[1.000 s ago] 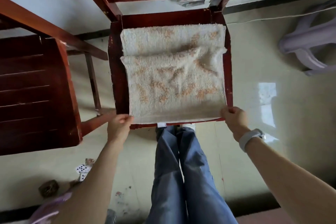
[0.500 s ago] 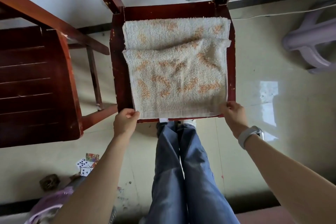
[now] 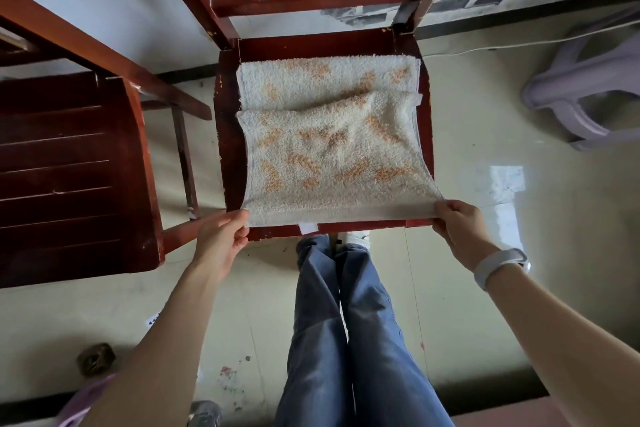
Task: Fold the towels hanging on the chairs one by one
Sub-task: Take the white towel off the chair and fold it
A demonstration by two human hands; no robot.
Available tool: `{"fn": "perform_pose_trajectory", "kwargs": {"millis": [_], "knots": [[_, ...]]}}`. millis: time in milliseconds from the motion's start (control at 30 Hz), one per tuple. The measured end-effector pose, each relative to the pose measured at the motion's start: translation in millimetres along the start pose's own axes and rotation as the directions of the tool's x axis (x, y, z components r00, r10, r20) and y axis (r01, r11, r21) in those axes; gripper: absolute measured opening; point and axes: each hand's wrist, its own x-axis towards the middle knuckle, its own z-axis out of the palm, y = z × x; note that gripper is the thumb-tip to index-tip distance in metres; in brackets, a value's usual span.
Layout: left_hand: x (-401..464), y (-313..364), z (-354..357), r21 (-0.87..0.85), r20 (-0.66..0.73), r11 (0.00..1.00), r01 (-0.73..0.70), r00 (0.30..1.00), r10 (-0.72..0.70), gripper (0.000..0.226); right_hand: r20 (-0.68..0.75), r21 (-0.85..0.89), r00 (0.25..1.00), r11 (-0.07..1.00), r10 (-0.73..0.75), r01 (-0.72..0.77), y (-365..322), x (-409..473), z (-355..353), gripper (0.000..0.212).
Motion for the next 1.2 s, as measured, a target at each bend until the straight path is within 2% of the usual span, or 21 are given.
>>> {"fn": "perform_pose_trajectory", "kwargs": {"millis": [167, 233, 367, 500, 533, 600, 667, 767, 833, 900, 933, 1000, 1067, 1133, 1200], "knots": [[-27.1, 21.3, -6.9, -0.034, 0.003, 0.996, -0.084, 0.996, 0.084, 0.008, 0.040, 0.055, 0.998, 0.997, -0.047, 0.045, -18.1, -24.5, -11.6, 0.012], [-40.4, 33.9, -12.0, -0.050, 0.016, 0.988, -0.149, 0.989, 0.150, 0.010, 0.044, 0.076, 0.993, 0.991, -0.113, 0.109, -31.0, -36.9, -18.7, 0.015], [-76.0, 65.0, -20.8, -0.082, 0.120, 0.958, -0.274, 0.952, 0.283, 0.014, 0.090, 0.136, 0.967, 0.965, -0.239, 0.226, -69.2, -65.8, -33.0, 0.029], [-111.8, 99.1, -26.9, -0.098, 0.221, 0.955, -0.281, 0.929, 0.296, 0.020, 0.178, 0.217, 0.928, 0.933, -0.327, 0.287, -112.7, -95.0, -51.0, 0.031], [-121.3, 108.0, -27.5, -0.123, 0.240, 0.956, -0.267, 0.927, 0.290, 0.019, 0.200, 0.194, 0.911, 0.926, -0.361, 0.324, -122.0, -101.7, -55.2, 0.034], [-140.9, 122.6, -29.6, -0.114, 0.294, 0.951, -0.286, 0.905, 0.308, 0.022, 0.214, 0.011, 0.862, 0.883, -0.460, 0.469, -133.9, -111.9, -61.2, 0.039], [-159.7, 133.5, -32.4, 0.013, 0.353, 0.928, -0.373, 0.870, 0.345, 0.029, 0.193, -0.267, 0.787, 0.741, -0.586, 0.616, -142.4, -122.0, -66.2, 0.032], [-176.8, 145.0, -37.3, 0.261, 0.340, 0.808, -0.529, 0.833, 0.436, 0.031, 0.151, -0.454, 0.650, 0.531, -0.745, 0.715, -152.8, -134.6, -78.4, 0.019], [-182.7, 150.8, -37.6, 0.318, 0.287, 0.749, -0.582, 0.812, 0.509, 0.022, 0.168, -0.502, 0.552, 0.411, -0.817, 0.761, -161.1, -142.5, -89.1, 0.013], [-188.6, 153.7, -36.0, 0.387, 0.243, 0.673, -0.631, 0.773, 0.586, 0.020, 0.199, -0.537, 0.493, 0.326, -0.847, 0.777, -168.0, -147.7, -100.6, 0.011], [-190.5, 154.2, -35.5, 0.444, 0.238, 0.599, -0.666, 0.732, 0.638, 0.024, 0.212, -0.551, 0.476, 0.298, -0.854, 0.780, -171.1, -150.0, -105.4, 0.011], [-196.6, 153.8, -36.9, 0.573, 0.275, 0.351, -0.740, 0.578, 0.768, 0.024, 0.220, -0.556, 0.459, 0.276, -0.861, 0.784, -174.7, -153.9, -113.2, 0.010], [-200.7, 151.9, -38.8, 0.621, 0.369, 0.107, -0.777, 0.410, 0.834, 0.018, 0.212, -0.540, 0.455, 0.285, -0.865, 0.792, -175.7, -157.6, -117.6, 0.010], [-200.9, 149.1, -40.0, 0.633, 0.435, -0.001, -0.774, 0.355, 0.827, 0.014, 0.205, -0.516, 0.463, 0.307, -0.862, 0.800, -175.3, -160.0, -120.3, 0.013], [-203.1, 143.3, -39.2, 0.637, 0.460, -0.034, -0.770, 0.344, 0.819, 0.016, 0.188, -0.505, 0.497, 0.351, -0.847, 0.788, -171.6, -160.5, -121.7, 0.017]]}}
